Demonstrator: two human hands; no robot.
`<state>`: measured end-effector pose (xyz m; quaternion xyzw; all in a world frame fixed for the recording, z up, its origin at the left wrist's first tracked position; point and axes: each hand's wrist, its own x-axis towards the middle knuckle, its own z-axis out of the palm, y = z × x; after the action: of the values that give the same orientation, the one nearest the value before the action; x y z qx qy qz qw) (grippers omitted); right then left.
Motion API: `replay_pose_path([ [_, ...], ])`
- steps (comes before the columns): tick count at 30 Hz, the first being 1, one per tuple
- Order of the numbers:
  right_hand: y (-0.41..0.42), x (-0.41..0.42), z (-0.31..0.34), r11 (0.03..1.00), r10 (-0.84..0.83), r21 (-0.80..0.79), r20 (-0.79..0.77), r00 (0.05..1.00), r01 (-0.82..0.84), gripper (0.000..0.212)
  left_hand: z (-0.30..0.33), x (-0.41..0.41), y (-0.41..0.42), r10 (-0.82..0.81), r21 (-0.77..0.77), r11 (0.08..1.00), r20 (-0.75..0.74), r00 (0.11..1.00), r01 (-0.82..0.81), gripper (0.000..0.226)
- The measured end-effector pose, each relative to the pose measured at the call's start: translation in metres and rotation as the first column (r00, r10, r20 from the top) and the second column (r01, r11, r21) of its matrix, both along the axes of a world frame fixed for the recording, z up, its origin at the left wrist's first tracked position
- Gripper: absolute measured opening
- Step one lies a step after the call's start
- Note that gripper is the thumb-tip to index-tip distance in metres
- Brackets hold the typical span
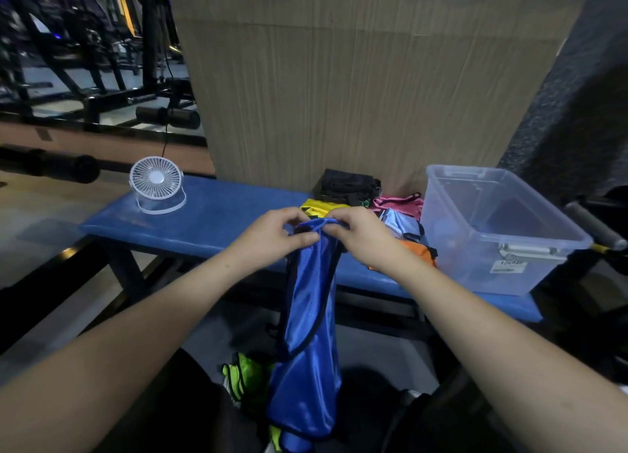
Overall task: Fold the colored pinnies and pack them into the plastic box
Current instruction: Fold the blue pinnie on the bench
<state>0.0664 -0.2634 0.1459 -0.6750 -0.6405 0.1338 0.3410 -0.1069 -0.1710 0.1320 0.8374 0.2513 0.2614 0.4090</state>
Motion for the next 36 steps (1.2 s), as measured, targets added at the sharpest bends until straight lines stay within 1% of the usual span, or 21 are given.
replay_pose_path([
  [2,0.0,-0.002,0.003,0.999,-0.01,0.033,-0.02,1.0,0.011,0.01,0.004,0.0,0.0,0.052,0.021,0.998,0.019,0.998,-0.052,0.009],
  [3,-0.002,-0.003,0.005,0.998,-0.027,0.055,-0.039,0.999,0.029,0.007,0.006,-0.001,0.003,0.089,0.052,0.994,0.034,0.995,-0.091,0.014],
  [5,-0.005,-0.001,0.01,0.994,-0.057,0.086,-0.059,0.997,0.062,0.01,0.012,-0.003,0.009,0.154,0.076,0.984,0.069,0.986,-0.159,0.024],
  [6,-0.006,0.0,0.013,0.994,-0.063,0.081,-0.063,0.996,0.068,0.01,0.014,-0.005,0.013,0.18,0.07,0.98,0.082,0.98,-0.186,0.025],
  [8,-0.007,0.002,0.016,0.997,-0.064,0.048,-0.038,0.997,0.066,0.01,0.019,-0.008,0.019,0.219,0.051,0.973,0.101,0.971,-0.225,0.023],
  [10,-0.006,0.003,0.017,0.997,-0.065,0.034,0.012,0.998,0.065,0.008,0.023,-0.009,0.022,0.23,0.082,0.968,0.091,0.969,-0.238,0.021],
  [12,-0.005,0.005,0.015,0.995,-0.083,0.057,0.034,0.996,0.081,0.006,0.025,-0.008,0.023,0.221,0.124,0.965,0.095,0.971,-0.232,0.018],
  [14,-0.004,0.008,0.015,0.989,-0.111,0.106,0.032,0.993,0.107,0.007,0.028,-0.007,0.02,0.204,0.157,0.963,0.103,0.974,-0.219,0.011],
  [15,-0.003,0.008,0.015,0.984,-0.118,0.133,0.014,0.993,0.115,0.009,0.029,-0.005,0.018,0.209,0.167,0.96,0.1,0.973,-0.223,0.008],
  [17,-0.003,0.008,0.015,0.978,-0.118,0.168,-0.038,0.992,0.123,0.011,0.031,-0.002,0.012,0.215,0.167,0.959,0.097,0.972,-0.229,0.012],
  [19,-0.002,0.006,0.016,0.975,-0.117,0.185,-0.055,0.992,0.126,0.011,0.031,0.003,0.006,0.179,0.152,0.97,0.092,0.98,-0.191,0.012],
  [21,-0.001,0.005,0.017,0.974,-0.115,0.192,-0.054,0.992,0.123,0.01,0.031,0.008,-0.001,0.115,0.14,0.982,0.065,0.991,-0.123,0.003],
  [23,0.0,0.003,0.018,0.973,-0.11,0.196,-0.053,0.993,0.118,0.01,0.031,0.013,-0.006,0.093,0.14,0.986,0.005,0.996,-0.093,0.027],
  [24,0.001,0.002,0.018,0.973,-0.11,0.198,-0.056,0.992,0.119,0.01,0.031,0.015,-0.007,0.12,0.165,0.98,-0.029,0.992,-0.114,0.031],
  [27,0.0,0.001,0.016,0.971,-0.1,0.211,-0.067,0.993,0.112,0.006,0.036,0.02,-0.006,0.189,0.276,0.947,-0.077,0.979,-0.162,0.015],
  [29,-0.003,0.002,0.015,0.971,-0.081,0.22,-0.081,0.993,0.097,0.004,0.041,0.02,-0.005,0.158,0.283,0.95,-0.082,0.984,-0.129,0.016],
  [32,-0.004,0.004,0.01,0.967,-0.057,0.242,-0.118,0.991,0.085,0.004,0.047,0.023,-0.006,0.11,0.243,0.966,-0.094,0.989,-0.084,0.016],
  [36,-0.004,0.002,0.006,0.959,-0.036,0.271,-0.17,0.985,0.082,0.009,0.053,0.026,-0.005,0.055,0.26,0.966,-0.18,0.982,-0.007,0.022],
])
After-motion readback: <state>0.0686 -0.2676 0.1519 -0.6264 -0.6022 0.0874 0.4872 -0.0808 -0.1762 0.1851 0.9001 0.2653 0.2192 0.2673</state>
